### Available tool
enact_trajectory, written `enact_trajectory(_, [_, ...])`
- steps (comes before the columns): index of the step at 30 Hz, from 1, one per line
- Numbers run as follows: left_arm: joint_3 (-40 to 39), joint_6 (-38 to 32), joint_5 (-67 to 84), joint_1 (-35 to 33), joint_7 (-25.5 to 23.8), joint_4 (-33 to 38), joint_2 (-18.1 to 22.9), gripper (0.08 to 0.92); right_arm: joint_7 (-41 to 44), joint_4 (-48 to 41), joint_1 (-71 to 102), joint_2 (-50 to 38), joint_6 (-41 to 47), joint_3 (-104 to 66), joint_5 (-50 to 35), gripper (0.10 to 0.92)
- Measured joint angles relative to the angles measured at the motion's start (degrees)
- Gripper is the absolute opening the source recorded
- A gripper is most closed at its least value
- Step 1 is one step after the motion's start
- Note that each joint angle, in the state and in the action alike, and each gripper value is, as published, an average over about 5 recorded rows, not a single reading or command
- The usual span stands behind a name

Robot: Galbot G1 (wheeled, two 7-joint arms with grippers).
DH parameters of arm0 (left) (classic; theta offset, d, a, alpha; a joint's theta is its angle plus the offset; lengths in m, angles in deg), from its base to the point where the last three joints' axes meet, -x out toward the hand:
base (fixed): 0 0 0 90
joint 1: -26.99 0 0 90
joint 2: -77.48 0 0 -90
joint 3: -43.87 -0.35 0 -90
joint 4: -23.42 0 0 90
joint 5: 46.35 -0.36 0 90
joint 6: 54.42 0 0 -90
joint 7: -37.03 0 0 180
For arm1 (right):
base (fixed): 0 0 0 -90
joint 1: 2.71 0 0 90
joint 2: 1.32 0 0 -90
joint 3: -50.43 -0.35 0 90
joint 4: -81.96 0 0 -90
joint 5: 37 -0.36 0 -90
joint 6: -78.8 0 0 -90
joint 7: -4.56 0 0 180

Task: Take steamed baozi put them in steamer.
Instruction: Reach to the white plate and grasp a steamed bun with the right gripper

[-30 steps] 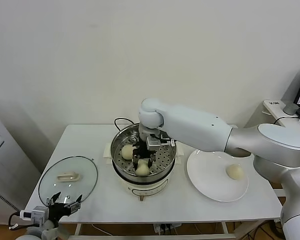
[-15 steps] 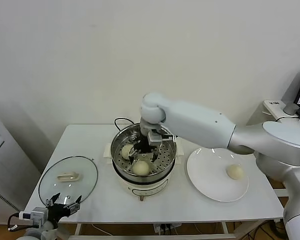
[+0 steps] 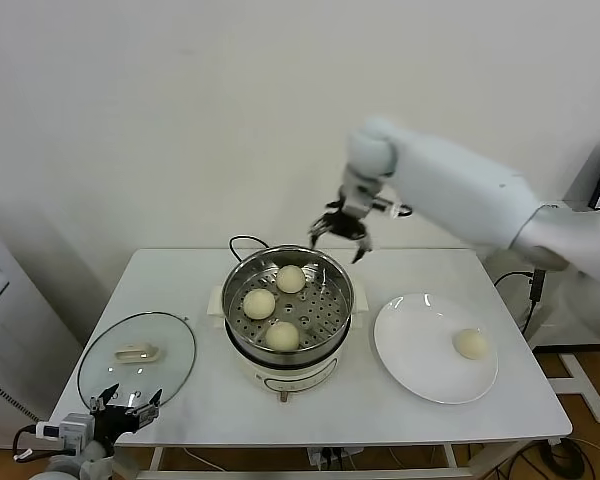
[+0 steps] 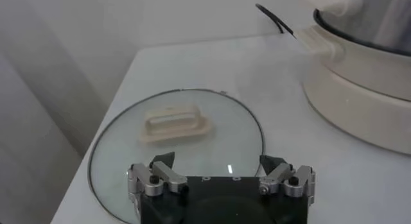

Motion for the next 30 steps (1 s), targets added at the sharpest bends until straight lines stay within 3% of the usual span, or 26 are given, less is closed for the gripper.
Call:
enact_trajectory(14, [0.32, 0.25, 0.36, 0.11, 0.01, 0.0, 0.0, 0.823, 0.14, -4.58, 1.87, -13.38, 16.34, 4.83, -5.39, 0.823])
enact_trajectory(30, [-0.18, 0.87, 0.28, 0.63, 0.12, 0.22, 0.13, 0.823, -3.63, -7.49, 17.63, -20.82, 19.61, -4.69, 1.0, 0.823])
